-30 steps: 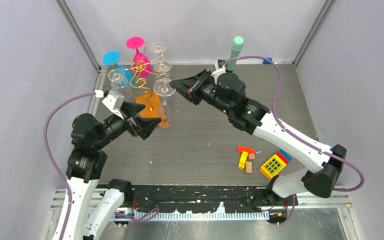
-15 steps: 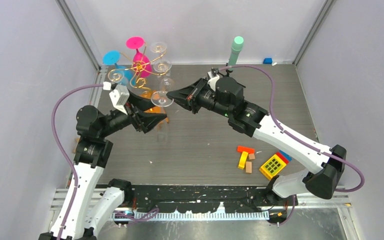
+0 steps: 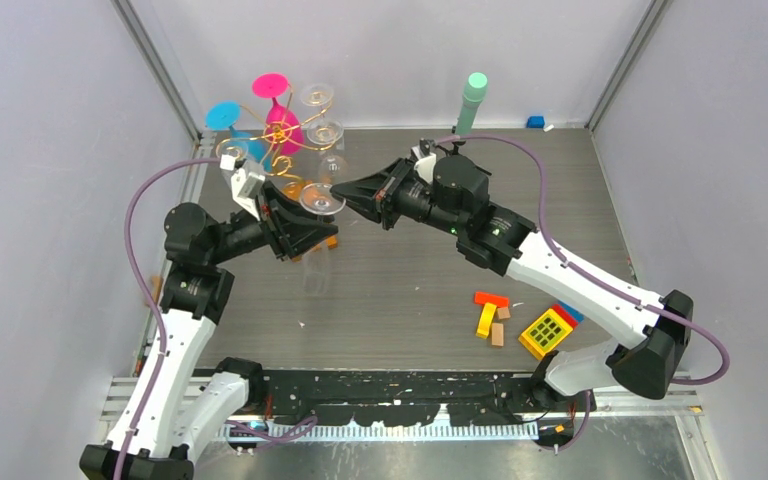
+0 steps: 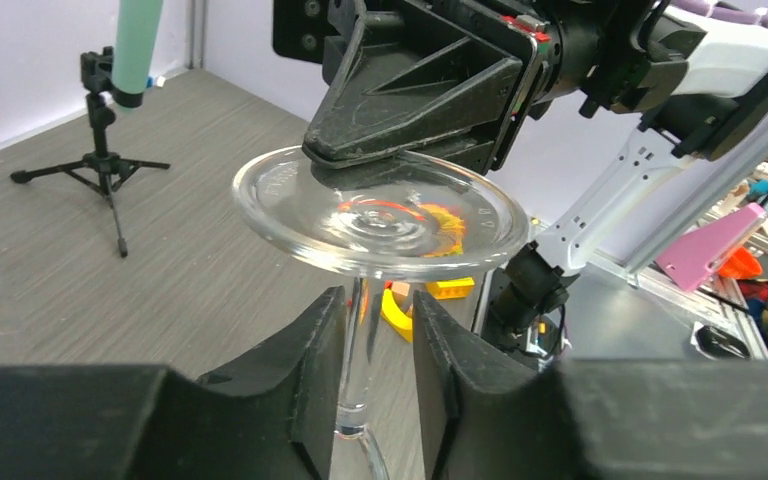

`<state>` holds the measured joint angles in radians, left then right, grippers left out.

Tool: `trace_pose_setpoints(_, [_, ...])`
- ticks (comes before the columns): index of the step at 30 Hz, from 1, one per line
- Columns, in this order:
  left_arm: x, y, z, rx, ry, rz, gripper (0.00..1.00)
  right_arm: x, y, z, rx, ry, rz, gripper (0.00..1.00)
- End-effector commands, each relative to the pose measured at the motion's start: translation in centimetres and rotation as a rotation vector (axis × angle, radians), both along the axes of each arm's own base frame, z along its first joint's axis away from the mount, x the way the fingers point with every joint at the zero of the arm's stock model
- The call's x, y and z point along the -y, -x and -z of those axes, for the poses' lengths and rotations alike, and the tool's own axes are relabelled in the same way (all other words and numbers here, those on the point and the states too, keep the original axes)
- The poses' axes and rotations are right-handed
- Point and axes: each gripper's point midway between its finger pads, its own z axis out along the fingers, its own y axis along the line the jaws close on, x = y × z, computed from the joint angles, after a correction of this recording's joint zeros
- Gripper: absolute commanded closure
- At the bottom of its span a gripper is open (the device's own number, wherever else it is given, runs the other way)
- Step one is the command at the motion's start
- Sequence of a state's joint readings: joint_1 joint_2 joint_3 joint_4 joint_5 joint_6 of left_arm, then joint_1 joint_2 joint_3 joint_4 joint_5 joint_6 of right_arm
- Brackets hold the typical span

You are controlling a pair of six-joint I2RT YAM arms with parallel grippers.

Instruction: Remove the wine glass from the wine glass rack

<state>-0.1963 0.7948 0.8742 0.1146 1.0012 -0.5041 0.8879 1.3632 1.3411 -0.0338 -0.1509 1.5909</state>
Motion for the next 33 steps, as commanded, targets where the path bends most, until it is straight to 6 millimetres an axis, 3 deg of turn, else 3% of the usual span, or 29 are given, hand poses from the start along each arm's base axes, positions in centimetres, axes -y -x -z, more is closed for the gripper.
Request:
trace_pose_setpoints(1, [0.5,1.6,-1.6,0.034,0.027,0.091,0.71,1.3,1.6,-5.1,0.058,-0.151,-0.027,1.0])
trace_pose_setpoints(3, [0.5,1.5,-1.4,0.02,0.027,0.098,0.76,1.2,1.8,-5.5,0.059,-0.166,-0.039,1.0])
trace_pose_setpoints(7, [0.5,1.4,-1.4,0.018,0.029,0.089,1.0,0.8,1.9,-5.9,0.064,-0.184,-0.063,1.0])
trace_pose_setpoints(9, [0.4,1.3,-1.8,0.025,0.037,0.068,1.0,0.6,1.9,-5.9,0.074,-0.181,-0.067,1.0])
trace_pose_setpoints(11, [0.1,0.8,-2.3,0.041,0.051,0.021,1.0,0.6,1.9,-5.9,0.104,-0.172,-0.069,0.79])
trace_pose_setpoints(12, [-0.1,0.5,-2.6,0.043,0.061,-0.013,1.0,0.6,1.9,-5.7,0.137,-0.152,-0.065,0.54])
trace_pose_setpoints(14, [-0.7,-0.4,-3.4,0.054,0.094,-0.097,1.0,1.3,1.3,-4.9,0.185,-0.086,-0.013,0.24])
trace_pose_setpoints(16, [-1.6,-1.6,-4.5,0.069,0.141,-0.2,1.0,2.5,0.9,-3.5,0.214,-0.032,0.051,0.11])
trace_pose_setpoints(21, [-4.3,-3.4,-8.3,0.065,0.287,-0.413,1.0,6.2,0.8,1.0,0.296,0.05,0.173,0.08])
trace_pose_setpoints(25, [-6.7,-3.9,-11.5,0.043,0.448,-0.548,1.0,6.8,1.6,3.3,0.349,0.095,0.155,0.07])
trace_pose_setpoints(28, [-8.6,-4.7,-12.7,-0.031,0.566,-0.643,1.0,6.3,3.3,2.1,0.421,-0.034,0.087,0.07])
trace_pose_setpoints(33, [-11.0,-5.8,-12.2,-0.216,0.787,-0.732,1.0,6.1,5.6,-1.7,0.517,-0.227,0.029,0.1])
